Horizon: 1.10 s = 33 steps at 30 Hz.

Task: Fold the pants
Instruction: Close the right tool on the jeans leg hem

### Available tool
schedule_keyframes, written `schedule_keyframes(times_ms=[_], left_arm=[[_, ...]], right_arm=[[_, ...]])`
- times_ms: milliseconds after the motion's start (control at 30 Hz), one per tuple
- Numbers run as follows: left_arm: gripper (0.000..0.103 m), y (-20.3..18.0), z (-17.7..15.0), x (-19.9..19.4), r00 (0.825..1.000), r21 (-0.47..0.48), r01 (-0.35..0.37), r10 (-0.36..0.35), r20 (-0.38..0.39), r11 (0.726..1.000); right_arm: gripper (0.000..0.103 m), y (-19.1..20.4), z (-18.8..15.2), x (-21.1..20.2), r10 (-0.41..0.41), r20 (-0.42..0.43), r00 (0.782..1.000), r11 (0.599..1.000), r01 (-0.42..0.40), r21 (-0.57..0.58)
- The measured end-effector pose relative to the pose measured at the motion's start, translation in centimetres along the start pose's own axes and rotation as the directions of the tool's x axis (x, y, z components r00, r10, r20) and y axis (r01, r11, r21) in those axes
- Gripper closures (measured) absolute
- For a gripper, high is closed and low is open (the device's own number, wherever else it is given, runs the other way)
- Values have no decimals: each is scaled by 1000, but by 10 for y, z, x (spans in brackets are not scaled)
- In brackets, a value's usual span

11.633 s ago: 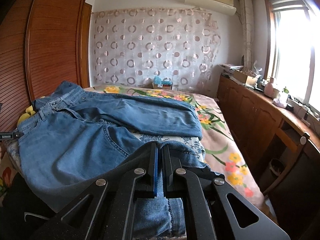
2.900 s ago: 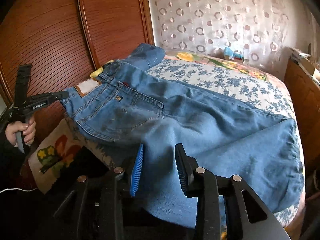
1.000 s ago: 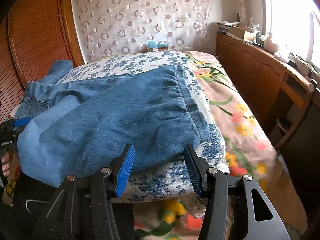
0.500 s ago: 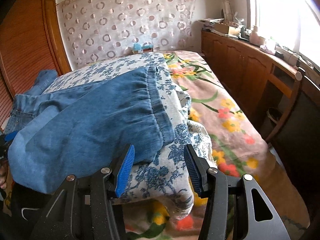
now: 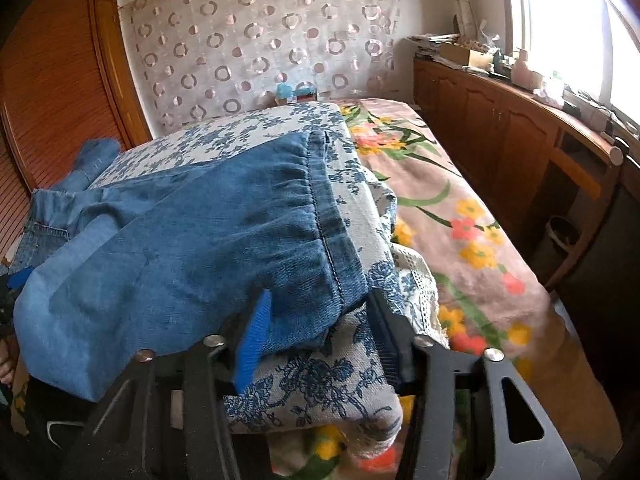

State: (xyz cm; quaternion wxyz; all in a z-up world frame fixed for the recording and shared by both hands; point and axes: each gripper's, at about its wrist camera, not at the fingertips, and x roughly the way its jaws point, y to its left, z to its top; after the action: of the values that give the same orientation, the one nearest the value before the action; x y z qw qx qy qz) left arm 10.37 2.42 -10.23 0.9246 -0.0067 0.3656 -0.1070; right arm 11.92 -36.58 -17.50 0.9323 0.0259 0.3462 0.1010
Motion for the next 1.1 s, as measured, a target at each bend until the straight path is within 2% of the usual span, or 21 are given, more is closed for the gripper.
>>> schedule_keyframes(times_ms=[33, 100, 200, 433, 633, 900, 1100], left_arm=[[23, 2, 1, -2, 1000, -5, -3, 3, 4, 1000], [24, 4, 2, -7, 1000, -10, -8, 8, 13, 1000], [23, 10, 6, -16, 999, -23, -9, 10, 36, 1000], [23, 24, 14, -40, 995, -45, -21, 25, 93, 999], [23, 39, 16, -62, 989, -67, -46, 54, 135, 997], [23, 63, 17, -87, 980, -101, -71, 88, 176, 992], [23, 80, 12, -103, 974, -126, -93, 117, 195, 988]], right_arm=[[70, 0, 1, -1, 9, 2, 1000, 1000, -9, -2], [90, 2, 2, -3, 33, 13, 999, 999, -33, -4], [93, 9, 6, -14, 37, 60, 998, 999, -36, -18], [95, 36, 34, -50, 128, 159, 979, 988, -111, -111], [95, 81, 61, -77, 252, 213, 944, 950, -200, -239], [96, 157, 88, -104, 410, 222, 884, 861, -295, -414], [96, 202, 90, -118, 501, 188, 845, 785, -352, -511]])
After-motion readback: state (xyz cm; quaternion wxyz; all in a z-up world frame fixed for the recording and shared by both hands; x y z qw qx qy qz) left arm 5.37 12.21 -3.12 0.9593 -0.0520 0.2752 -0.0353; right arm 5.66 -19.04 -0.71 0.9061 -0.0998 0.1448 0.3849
